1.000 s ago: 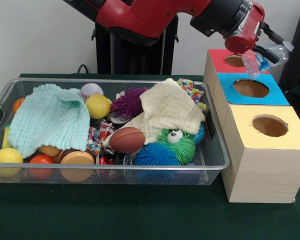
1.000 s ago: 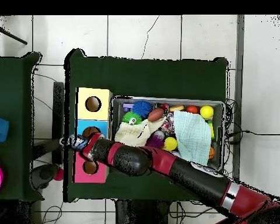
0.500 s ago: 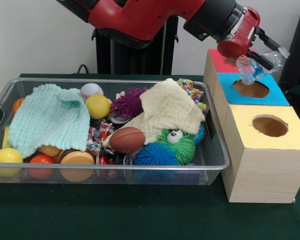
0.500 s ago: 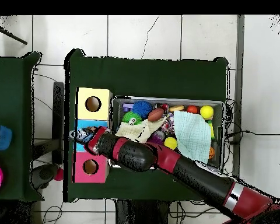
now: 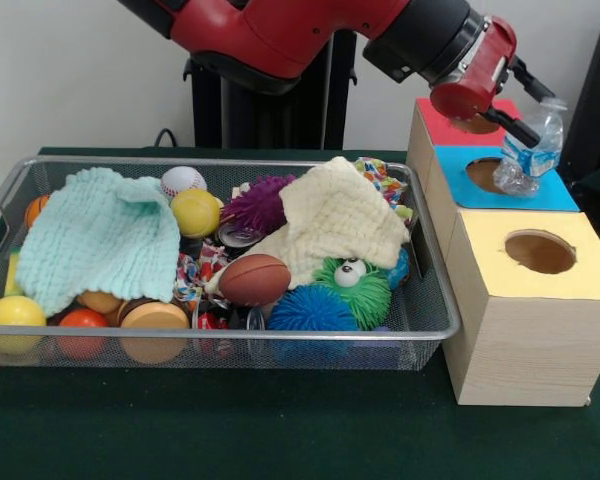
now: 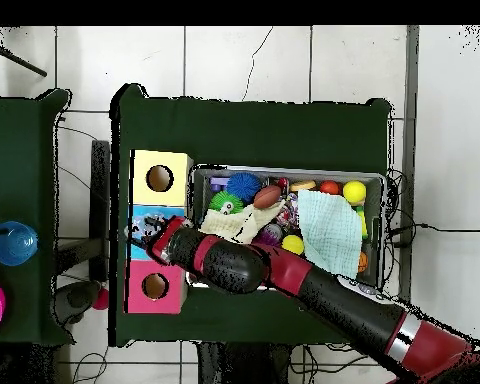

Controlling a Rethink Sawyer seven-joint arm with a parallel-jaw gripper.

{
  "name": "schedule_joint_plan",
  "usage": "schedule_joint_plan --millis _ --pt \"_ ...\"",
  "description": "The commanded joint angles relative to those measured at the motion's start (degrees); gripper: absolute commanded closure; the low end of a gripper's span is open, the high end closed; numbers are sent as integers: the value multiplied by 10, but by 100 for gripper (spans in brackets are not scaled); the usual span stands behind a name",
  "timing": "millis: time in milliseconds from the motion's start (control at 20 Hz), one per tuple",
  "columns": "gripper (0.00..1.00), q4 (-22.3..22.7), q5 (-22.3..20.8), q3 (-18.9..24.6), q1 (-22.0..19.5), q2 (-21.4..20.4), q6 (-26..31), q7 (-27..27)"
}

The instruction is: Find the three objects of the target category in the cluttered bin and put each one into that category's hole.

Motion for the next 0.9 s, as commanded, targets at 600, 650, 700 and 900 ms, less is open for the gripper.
schedule_joint_plan --millis 600,650,700,900 --pt "0 -84 38 -110 51 -80 123 92" --pt "0 -86 36 -114 54 -81 128 90" --pt "0 -89 34 -119 57 -84 136 86" --pt "0 -96 30 -131 66 -97 155 81"
